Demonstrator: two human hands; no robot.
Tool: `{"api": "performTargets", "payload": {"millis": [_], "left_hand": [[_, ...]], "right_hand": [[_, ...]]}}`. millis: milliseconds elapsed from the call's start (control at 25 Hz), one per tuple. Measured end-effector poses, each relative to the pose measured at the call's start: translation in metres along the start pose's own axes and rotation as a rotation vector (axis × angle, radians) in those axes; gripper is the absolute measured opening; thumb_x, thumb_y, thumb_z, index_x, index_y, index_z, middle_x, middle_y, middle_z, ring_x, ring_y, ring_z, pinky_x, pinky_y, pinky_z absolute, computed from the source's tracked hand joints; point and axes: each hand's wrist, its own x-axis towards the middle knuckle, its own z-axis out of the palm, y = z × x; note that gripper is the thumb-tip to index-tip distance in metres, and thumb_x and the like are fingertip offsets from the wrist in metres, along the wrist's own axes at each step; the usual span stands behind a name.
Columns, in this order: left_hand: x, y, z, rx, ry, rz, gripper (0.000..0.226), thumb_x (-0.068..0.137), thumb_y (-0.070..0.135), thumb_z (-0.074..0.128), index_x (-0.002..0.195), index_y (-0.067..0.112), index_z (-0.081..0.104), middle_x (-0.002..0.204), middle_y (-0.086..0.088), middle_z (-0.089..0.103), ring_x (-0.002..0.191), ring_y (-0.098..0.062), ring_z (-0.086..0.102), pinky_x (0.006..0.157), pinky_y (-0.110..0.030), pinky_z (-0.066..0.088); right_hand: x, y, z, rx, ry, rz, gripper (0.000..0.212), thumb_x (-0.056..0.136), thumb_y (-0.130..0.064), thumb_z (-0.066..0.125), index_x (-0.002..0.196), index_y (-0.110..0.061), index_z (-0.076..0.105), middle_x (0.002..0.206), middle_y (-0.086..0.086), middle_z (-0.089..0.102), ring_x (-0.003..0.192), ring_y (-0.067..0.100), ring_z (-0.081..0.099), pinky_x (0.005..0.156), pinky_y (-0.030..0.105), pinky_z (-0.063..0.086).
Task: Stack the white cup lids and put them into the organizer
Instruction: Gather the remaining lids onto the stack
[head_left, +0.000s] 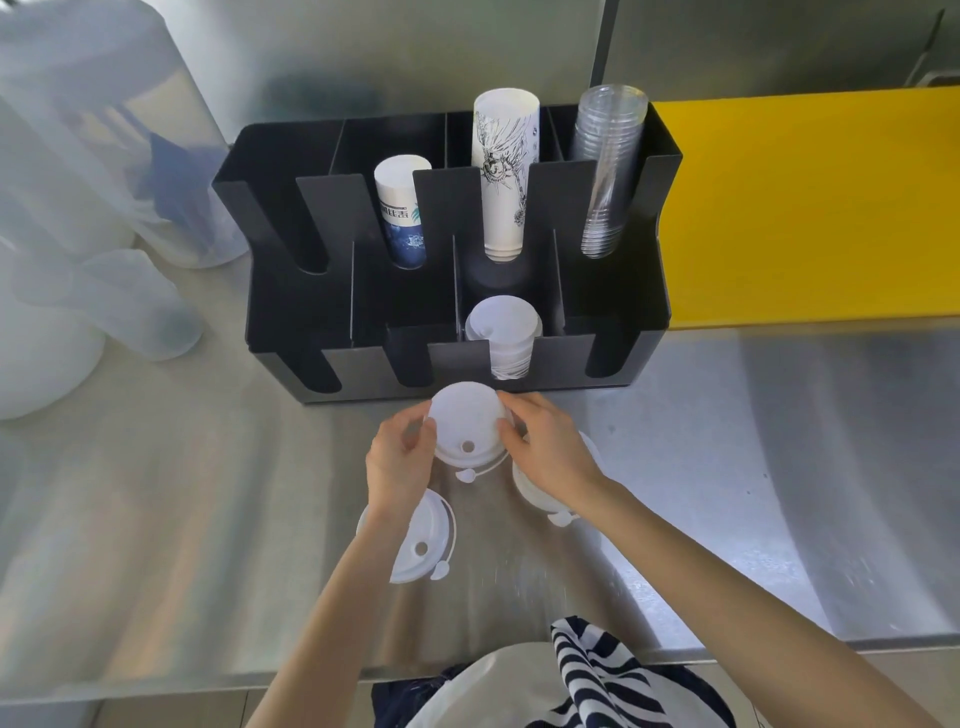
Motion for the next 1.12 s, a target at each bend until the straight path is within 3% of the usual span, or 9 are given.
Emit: {"api": "performTargets", "payload": {"millis": [80, 200, 320, 400, 520, 720, 960, 1120], "left_hand": [[-0.007, 0.002, 0.001, -0.116, -0.008, -0.034, 0.02, 0.086, 0.015, 0.05, 0.099, 0.023, 0.063, 0.1, -0.002, 0.067, 0.094, -0.025, 0.064, 0.091, -0.042, 0.05], [-0.016, 0.005, 0.009, -0.209, -0.064, -0.041, 0.018, 0.085, 0.013, 0.054, 0.088, 0.028, 0.063, 0.088, 0.005, 0.066, 0.079, -0.016, 0.066, 0.079, -0.035, 0.054], [-0.02, 0.009, 0.02, -0.256, -0.1, -0.042, 0.017, 0.085, 0.011, 0.055, 0.095, 0.023, 0.06, 0.089, 0.006, 0.064, 0.078, -0.011, 0.064, 0.072, -0.027, 0.054], [-0.023, 0.01, 0.028, -0.246, -0.128, -0.043, 0.019, 0.085, 0.012, 0.055, 0.101, 0.021, 0.06, 0.094, 0.001, 0.064, 0.083, -0.013, 0.064, 0.073, -0.027, 0.054], [-0.03, 0.008, 0.039, -0.209, -0.169, -0.044, 0.019, 0.086, 0.013, 0.053, 0.101, 0.021, 0.062, 0.104, -0.006, 0.067, 0.095, -0.022, 0.063, 0.086, -0.04, 0.054], [-0.039, 0.001, 0.054, -0.148, -0.187, -0.061, 0.019, 0.086, 0.017, 0.054, 0.104, 0.019, 0.059, 0.109, -0.004, 0.065, 0.1, -0.021, 0.061, 0.096, -0.047, 0.047], [-0.041, -0.003, 0.061, -0.1, -0.202, -0.045, 0.021, 0.086, 0.014, 0.053, 0.107, 0.016, 0.056, 0.114, -0.007, 0.063, 0.095, -0.018, 0.058, 0.095, -0.044, 0.047], [-0.041, -0.008, 0.066, -0.041, -0.216, -0.029, 0.022, 0.086, 0.015, 0.053, 0.108, 0.016, 0.055, 0.117, -0.009, 0.06, 0.093, -0.017, 0.058, 0.093, -0.039, 0.048]], "right_hand": [[-0.002, 0.0, -0.007, 0.052, 0.043, 0.027, 0.035, 0.088, -0.02, 0.047, 0.123, -0.022, 0.05, 0.119, 0.011, 0.055, 0.098, 0.026, 0.057, 0.088, 0.031, 0.043], [-0.008, 0.003, -0.021, 0.082, 0.088, 0.07, 0.032, 0.087, -0.019, 0.05, 0.118, -0.023, 0.055, 0.114, 0.012, 0.059, 0.091, 0.024, 0.059, 0.085, 0.027, 0.042], [-0.015, 0.009, -0.034, 0.118, 0.126, 0.114, 0.029, 0.085, -0.017, 0.052, 0.113, -0.021, 0.058, 0.114, 0.008, 0.063, 0.088, 0.019, 0.058, 0.085, 0.028, 0.044], [-0.021, 0.015, -0.039, 0.149, 0.145, 0.147, 0.026, 0.084, -0.017, 0.054, 0.109, -0.021, 0.06, 0.111, 0.005, 0.065, 0.083, 0.013, 0.055, 0.08, 0.024, 0.043], [-0.029, 0.027, -0.044, 0.181, 0.159, 0.203, 0.024, 0.083, -0.018, 0.055, 0.106, -0.019, 0.06, 0.109, 0.004, 0.066, 0.082, 0.011, 0.054, 0.077, 0.021, 0.04], [-0.038, 0.041, -0.041, 0.171, 0.171, 0.253, 0.024, 0.083, -0.018, 0.055, 0.107, -0.019, 0.06, 0.112, 0.008, 0.063, 0.085, 0.013, 0.053, 0.079, 0.022, 0.04], [-0.041, 0.047, -0.04, 0.149, 0.187, 0.255, 0.025, 0.082, -0.017, 0.056, 0.107, -0.02, 0.061, 0.11, 0.01, 0.061, 0.084, 0.012, 0.053, 0.078, 0.015, 0.037], [-0.044, 0.052, -0.038, 0.14, 0.168, 0.281, 0.026, 0.083, -0.018, 0.056, 0.109, -0.02, 0.06, 0.112, 0.011, 0.06, 0.087, 0.016, 0.056, 0.08, 0.018, 0.038]]}}
